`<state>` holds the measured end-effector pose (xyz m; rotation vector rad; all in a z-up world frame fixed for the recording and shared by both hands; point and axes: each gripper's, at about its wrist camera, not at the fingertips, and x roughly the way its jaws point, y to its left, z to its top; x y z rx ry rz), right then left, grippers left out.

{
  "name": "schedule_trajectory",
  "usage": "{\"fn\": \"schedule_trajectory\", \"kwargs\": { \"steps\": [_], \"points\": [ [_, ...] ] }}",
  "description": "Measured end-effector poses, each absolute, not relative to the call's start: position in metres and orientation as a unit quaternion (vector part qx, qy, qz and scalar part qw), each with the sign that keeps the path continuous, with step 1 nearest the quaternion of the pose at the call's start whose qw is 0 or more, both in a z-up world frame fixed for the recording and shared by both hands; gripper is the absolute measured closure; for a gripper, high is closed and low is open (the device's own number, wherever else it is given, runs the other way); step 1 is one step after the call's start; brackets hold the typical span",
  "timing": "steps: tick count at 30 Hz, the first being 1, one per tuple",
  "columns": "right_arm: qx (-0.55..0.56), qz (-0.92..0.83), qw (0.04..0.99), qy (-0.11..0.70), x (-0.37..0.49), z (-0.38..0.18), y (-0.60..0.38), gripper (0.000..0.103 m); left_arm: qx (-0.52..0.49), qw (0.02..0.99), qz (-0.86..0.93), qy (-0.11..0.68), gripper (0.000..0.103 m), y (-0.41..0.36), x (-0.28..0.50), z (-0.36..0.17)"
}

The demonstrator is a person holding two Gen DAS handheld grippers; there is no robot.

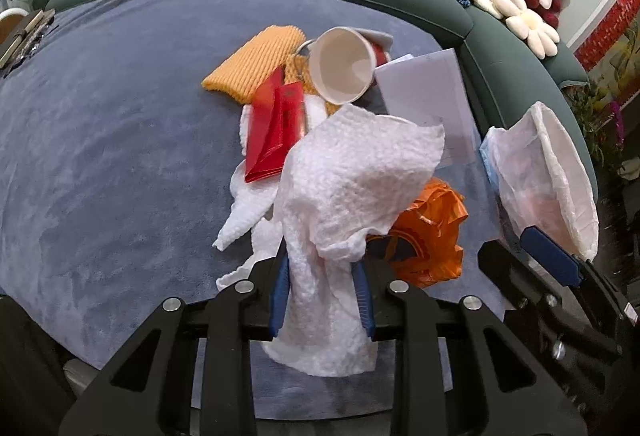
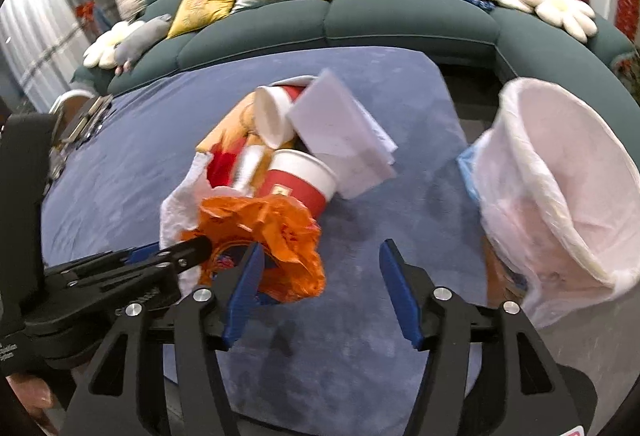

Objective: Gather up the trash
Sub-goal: 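Grasp the orange plastic bag with the right gripper while the left gripper holds the tissue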

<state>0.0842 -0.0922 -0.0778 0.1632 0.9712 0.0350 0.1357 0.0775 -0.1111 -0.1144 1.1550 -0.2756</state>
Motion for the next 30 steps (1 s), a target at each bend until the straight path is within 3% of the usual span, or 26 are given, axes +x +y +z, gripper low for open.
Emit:
{"fn": "schedule_trajectory", "kwargs": {
  "steps": [8, 14, 24, 25, 27, 30],
  "points": [
    [0.068, 0.029, 0.872, 0.484, 0.103, -0.098, -0.078, 0.046, -0.067, 0.822, -0.12, 0.553, 0.076, 0.09, 0.14, -0.12],
    [0.09, 0.056, 0.861, 0.497, 0.113, -0.115, -0.075, 0.057, -0.079, 0.816, -0.118, 0.561, 0.075, 0.094, 0.146, -0.125],
    [0.096, 0.072, 0.848, 0.517, 0.106, -0.133, -0.068, 0.058, -0.074, 0.819, -0.115, 0.558, 0.074, 0.094, 0.145, -0.127],
    [0.096, 0.071, 0.848, 0.516, 0.107, -0.133, -0.069, 0.06, -0.073, 0.819, -0.115, 0.558, 0.074, 0.094, 0.145, -0.127],
    [0.098, 0.072, 0.846, 0.518, 0.109, -0.134, -0.07, 0.083, -0.072, 0.819, -0.116, 0.558, 0.074, 0.094, 0.143, -0.126],
    [0.106, 0.078, 0.849, 0.512, 0.108, -0.13, -0.073, 0.09, -0.07, 0.82, -0.118, 0.556, 0.074, 0.093, 0.141, -0.121]
  ]
}}
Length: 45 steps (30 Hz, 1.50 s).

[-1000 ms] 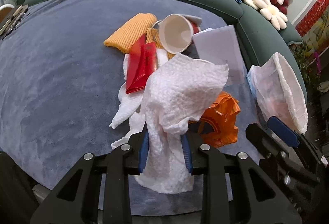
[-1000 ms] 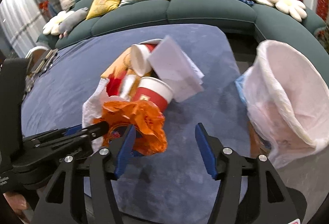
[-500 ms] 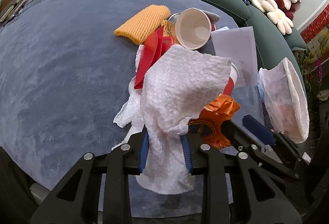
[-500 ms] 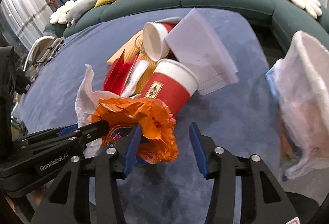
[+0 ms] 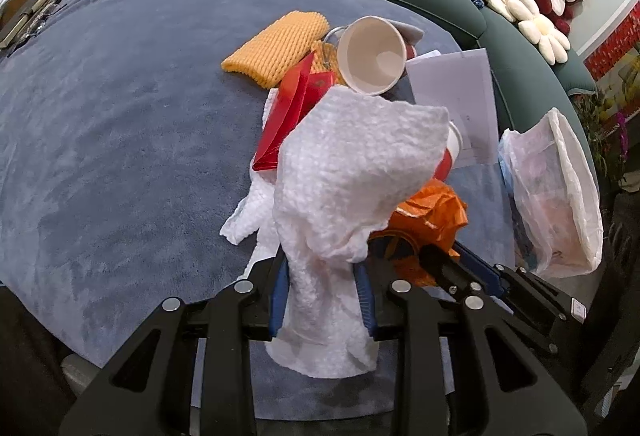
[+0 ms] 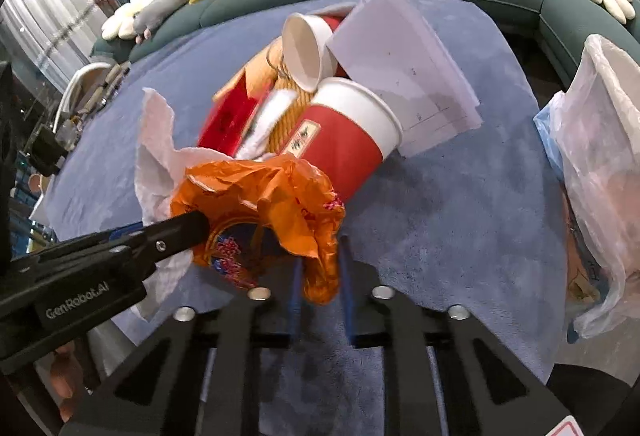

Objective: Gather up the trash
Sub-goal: 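Grasp the orange plastic bag with the right gripper while the left gripper holds the tissue, then carry tissue and orange bag over the bin and open both grippers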

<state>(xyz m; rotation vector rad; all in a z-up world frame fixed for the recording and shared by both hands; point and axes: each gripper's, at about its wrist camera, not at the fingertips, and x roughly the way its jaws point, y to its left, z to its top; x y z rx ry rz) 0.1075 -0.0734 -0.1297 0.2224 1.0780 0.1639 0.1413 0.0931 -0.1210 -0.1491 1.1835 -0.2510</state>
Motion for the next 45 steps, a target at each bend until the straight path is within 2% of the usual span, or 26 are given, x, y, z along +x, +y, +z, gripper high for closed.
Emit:
{"fn": "schedule_trajectory", "kwargs": {
  "steps": [14, 23, 29, 32, 33, 34, 36, 38, 40, 43, 45],
  "points": [
    [0.122, 0.02, 0.896, 0.426, 0.076, -0.049, -0.115, 0.092, -0.058, 0.845, -0.18, 0.501, 0.073, 0.062, 0.12, -0.063],
    [0.15, -0.002, 0.908, 0.392, 0.059, -0.019, -0.155, 0.092, -0.041, 0.854, -0.222, 0.468, 0.071, 0.029, 0.101, -0.029],
    [0.167, -0.013, 0.913, 0.371, 0.046, -0.008, -0.174, 0.093, -0.047, 0.854, -0.219, 0.47, 0.061, 0.019, 0.097, -0.025],
    [0.165, -0.017, 0.916, 0.365, 0.042, -0.005, -0.181, 0.093, -0.034, 0.858, -0.214, 0.466, 0.066, 0.015, 0.096, -0.024],
    [0.166, -0.018, 0.917, 0.363, 0.04, -0.004, -0.182, 0.093, -0.025, 0.859, -0.214, 0.465, 0.076, 0.013, 0.095, -0.024],
    [0.167, -0.019, 0.917, 0.361, 0.039, -0.003, -0.185, 0.093, -0.018, 0.859, -0.214, 0.465, 0.08, 0.012, 0.095, -0.025],
    [0.168, -0.021, 0.917, 0.362, 0.038, -0.003, -0.187, 0.093, -0.004, 0.86, -0.205, 0.467, 0.08, 0.009, 0.097, -0.028],
    [0.168, -0.021, 0.916, 0.364, 0.037, -0.005, -0.189, 0.093, -0.002, 0.859, -0.196, 0.472, 0.077, 0.009, 0.098, -0.032],
    [0.169, -0.021, 0.915, 0.366, 0.035, -0.007, -0.187, 0.093, -0.009, 0.853, -0.191, 0.485, 0.057, 0.009, 0.101, -0.038],
    [0.168, -0.022, 0.914, 0.368, 0.035, -0.009, -0.187, 0.093, -0.008, 0.857, -0.191, 0.479, 0.047, 0.006, 0.101, -0.041],
    [0.169, -0.023, 0.914, 0.368, 0.037, -0.009, -0.187, 0.093, 0.014, 0.86, -0.19, 0.474, 0.045, -0.002, 0.102, -0.045]
  ]
}}
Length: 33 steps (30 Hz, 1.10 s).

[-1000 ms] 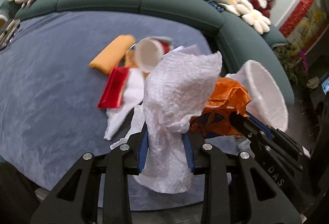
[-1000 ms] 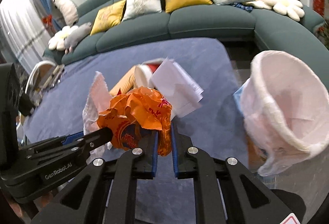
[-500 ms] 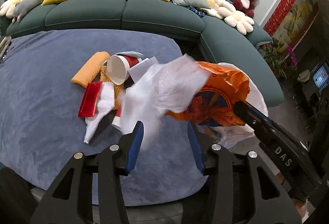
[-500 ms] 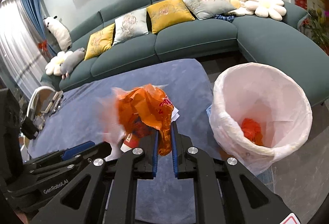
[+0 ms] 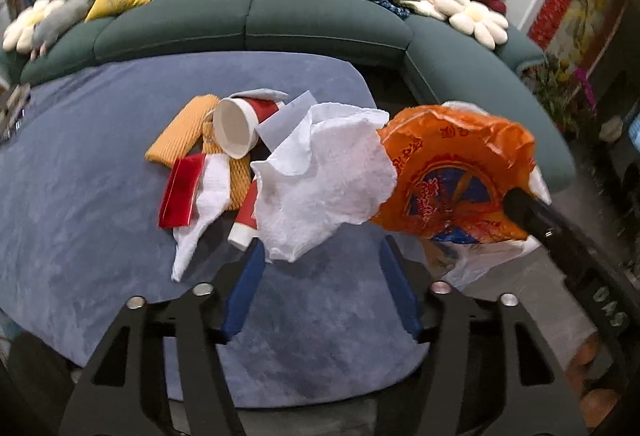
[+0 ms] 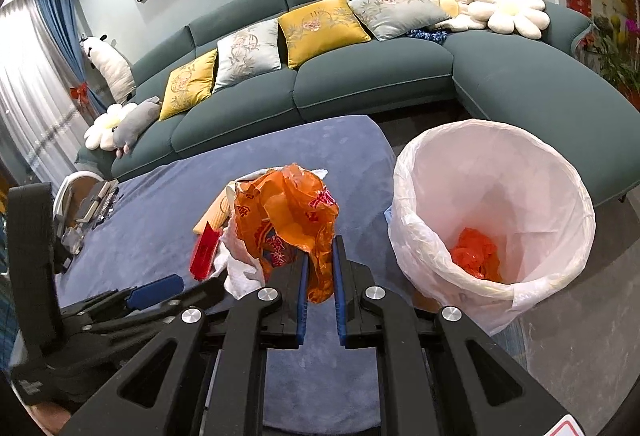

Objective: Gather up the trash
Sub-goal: 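Carry tissue and orange bag over the bin and open both grippers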

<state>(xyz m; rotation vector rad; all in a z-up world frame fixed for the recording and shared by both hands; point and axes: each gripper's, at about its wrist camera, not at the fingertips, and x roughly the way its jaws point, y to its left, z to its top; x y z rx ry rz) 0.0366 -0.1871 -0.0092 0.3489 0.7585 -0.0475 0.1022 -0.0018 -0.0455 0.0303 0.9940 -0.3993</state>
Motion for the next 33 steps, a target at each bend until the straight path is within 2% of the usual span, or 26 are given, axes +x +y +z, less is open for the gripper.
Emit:
{"fn": "schedule_trajectory", "kwargs": {
  "steps": [8, 11, 12, 13, 15, 16, 19, 25, 33],
  "points": [
    [0.179, -0.026, 0.909, 0.376, 0.044, -0.018, -0.197, 0.093, 0.063, 0.855, -0.194, 0.476, 0.045, -0.027, 0.12, -0.078],
    [0.183, -0.026, 0.906, 0.381, 0.046, -0.023, -0.2, 0.093, 0.069, 0.856, -0.197, 0.473, 0.049, -0.035, 0.13, -0.085],
    [0.183, -0.027, 0.906, 0.382, 0.046, -0.024, -0.201, 0.093, 0.074, 0.855, -0.199, 0.474, 0.059, -0.038, 0.132, -0.087],
    [0.183, -0.028, 0.906, 0.381, 0.047, -0.024, -0.201, 0.093, 0.078, 0.852, -0.203, 0.475, 0.074, -0.039, 0.134, -0.087],
    [0.184, -0.032, 0.907, 0.379, 0.048, -0.022, -0.205, 0.093, 0.079, 0.848, -0.21, 0.48, 0.091, -0.038, 0.137, -0.088],
    [0.184, -0.035, 0.907, 0.377, 0.048, -0.02, -0.207, 0.093, 0.075, 0.848, -0.211, 0.48, 0.095, -0.034, 0.138, -0.086],
    [0.185, -0.045, 0.911, 0.366, 0.048, -0.014, -0.213, 0.093, 0.05, 0.853, -0.206, 0.477, 0.099, -0.016, 0.137, -0.078],
    [0.184, -0.063, 0.919, 0.344, 0.046, 0.003, -0.224, 0.093, 0.02, 0.863, -0.207, 0.46, 0.1, 0.005, 0.13, -0.05],
    [0.166, -0.084, 0.927, 0.326, 0.038, 0.024, -0.228, 0.093, 0.009, 0.874, -0.246, 0.418, 0.1, -0.016, 0.116, 0.002]
  ]
}}
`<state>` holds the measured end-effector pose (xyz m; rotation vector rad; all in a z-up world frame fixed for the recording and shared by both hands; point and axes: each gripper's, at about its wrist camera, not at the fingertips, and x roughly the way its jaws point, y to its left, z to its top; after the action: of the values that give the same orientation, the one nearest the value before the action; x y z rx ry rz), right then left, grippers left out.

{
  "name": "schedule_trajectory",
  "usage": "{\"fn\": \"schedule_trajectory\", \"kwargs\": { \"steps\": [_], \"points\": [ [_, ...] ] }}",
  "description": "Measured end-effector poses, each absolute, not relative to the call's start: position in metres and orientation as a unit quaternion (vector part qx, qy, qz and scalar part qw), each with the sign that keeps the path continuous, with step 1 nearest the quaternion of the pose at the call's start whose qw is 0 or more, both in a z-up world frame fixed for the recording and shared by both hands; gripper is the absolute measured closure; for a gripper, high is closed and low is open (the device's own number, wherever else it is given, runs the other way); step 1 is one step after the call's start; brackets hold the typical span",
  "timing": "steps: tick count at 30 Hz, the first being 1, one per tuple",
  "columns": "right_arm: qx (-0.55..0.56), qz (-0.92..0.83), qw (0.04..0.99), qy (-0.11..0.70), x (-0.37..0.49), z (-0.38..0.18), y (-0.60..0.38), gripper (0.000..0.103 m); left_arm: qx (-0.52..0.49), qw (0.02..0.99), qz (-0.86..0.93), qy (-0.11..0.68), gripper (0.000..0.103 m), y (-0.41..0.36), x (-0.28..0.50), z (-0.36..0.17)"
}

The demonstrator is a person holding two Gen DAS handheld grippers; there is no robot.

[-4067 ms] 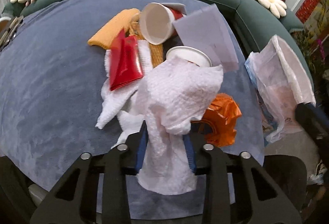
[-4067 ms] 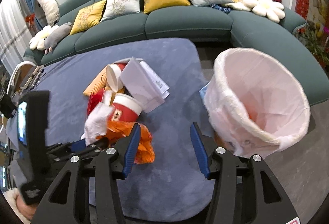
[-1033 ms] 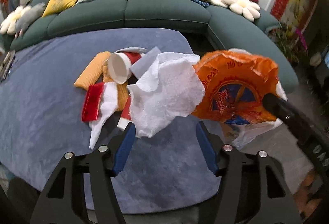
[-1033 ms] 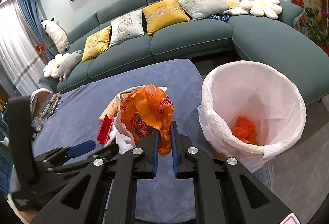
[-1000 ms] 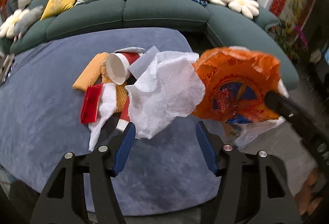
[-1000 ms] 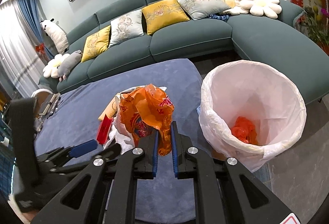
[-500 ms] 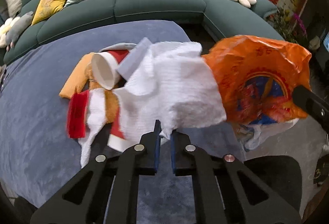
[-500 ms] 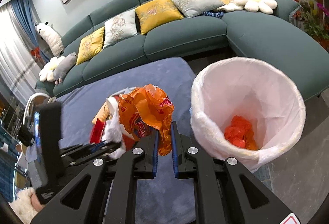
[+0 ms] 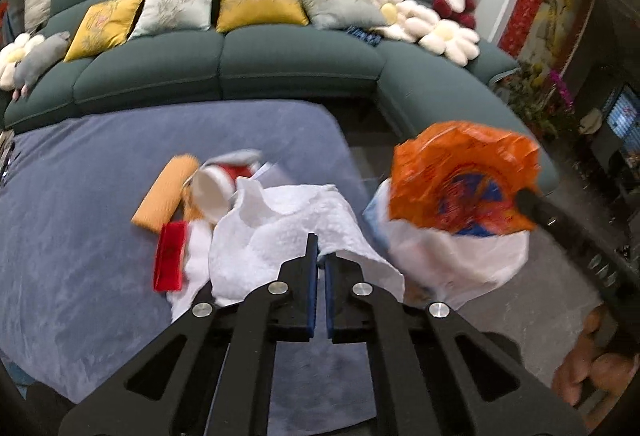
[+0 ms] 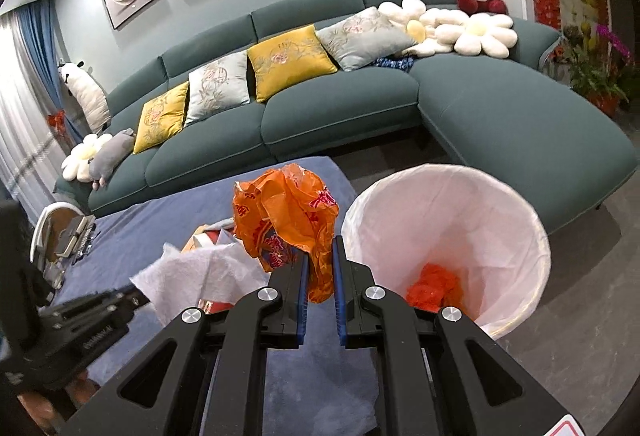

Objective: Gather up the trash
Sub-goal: 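Carry tissue and orange bag over the bin and open both grippers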

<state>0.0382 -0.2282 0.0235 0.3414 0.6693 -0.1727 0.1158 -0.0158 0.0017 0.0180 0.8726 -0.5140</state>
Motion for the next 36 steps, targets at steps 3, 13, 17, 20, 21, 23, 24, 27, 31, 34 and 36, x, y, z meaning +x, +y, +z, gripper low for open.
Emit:
{"fn": "schedule_trajectory", "kwargs": {
  "steps": [3, 13, 17, 20, 21, 23, 24, 27, 31, 34, 36],
  "points": [
    [0.157, -0.097, 0.929, 0.322, 0.033, 0.028, -0.232, 0.093, 0.012, 0.874, -0.263, 0.408, 0.1, -0.034, 0.115, 0.015],
    [0.142, -0.165, 0.925, 0.311, 0.017, 0.031, -0.283, 0.093, 0.034, 0.861, -0.318, 0.396, 0.1, -0.12, 0.115, 0.024],
    [0.145, -0.197, 0.92, 0.308, 0.011, 0.026, -0.311, 0.093, 0.044, 0.851, -0.335, 0.401, 0.1, -0.155, 0.117, 0.015],
    [0.151, -0.219, 0.914, 0.307, 0.005, 0.022, -0.333, 0.093, 0.047, 0.843, -0.345, 0.411, 0.1, -0.175, 0.12, 0.005],
    [0.155, -0.226, 0.912, 0.306, 0.002, 0.02, -0.341, 0.093, 0.048, 0.84, -0.347, 0.414, 0.1, -0.181, 0.121, 0.003],
    [0.16, -0.237, 0.908, 0.307, 0.0, 0.016, -0.351, 0.093, 0.052, 0.836, -0.35, 0.42, 0.1, -0.193, 0.123, -0.004],
    [0.163, -0.244, 0.905, 0.308, -0.001, 0.014, -0.357, 0.093, 0.057, 0.833, -0.353, 0.423, 0.1, -0.201, 0.124, -0.009],
    [0.171, -0.254, 0.9, 0.31, -0.004, 0.009, -0.369, 0.092, 0.061, 0.826, -0.358, 0.432, 0.099, -0.213, 0.128, -0.017],
    [0.174, -0.256, 0.897, 0.315, -0.001, 0.003, -0.371, 0.092, 0.059, 0.823, -0.357, 0.438, 0.089, -0.221, 0.134, -0.024],
    [0.175, -0.248, 0.898, 0.32, 0.006, -0.001, -0.367, 0.091, 0.053, 0.829, -0.346, 0.435, 0.06, -0.218, 0.138, -0.024],
    [0.172, -0.24, 0.899, 0.323, 0.013, -0.003, -0.361, 0.089, 0.048, 0.836, -0.338, 0.431, 0.054, -0.211, 0.138, -0.023]
  ]
}}
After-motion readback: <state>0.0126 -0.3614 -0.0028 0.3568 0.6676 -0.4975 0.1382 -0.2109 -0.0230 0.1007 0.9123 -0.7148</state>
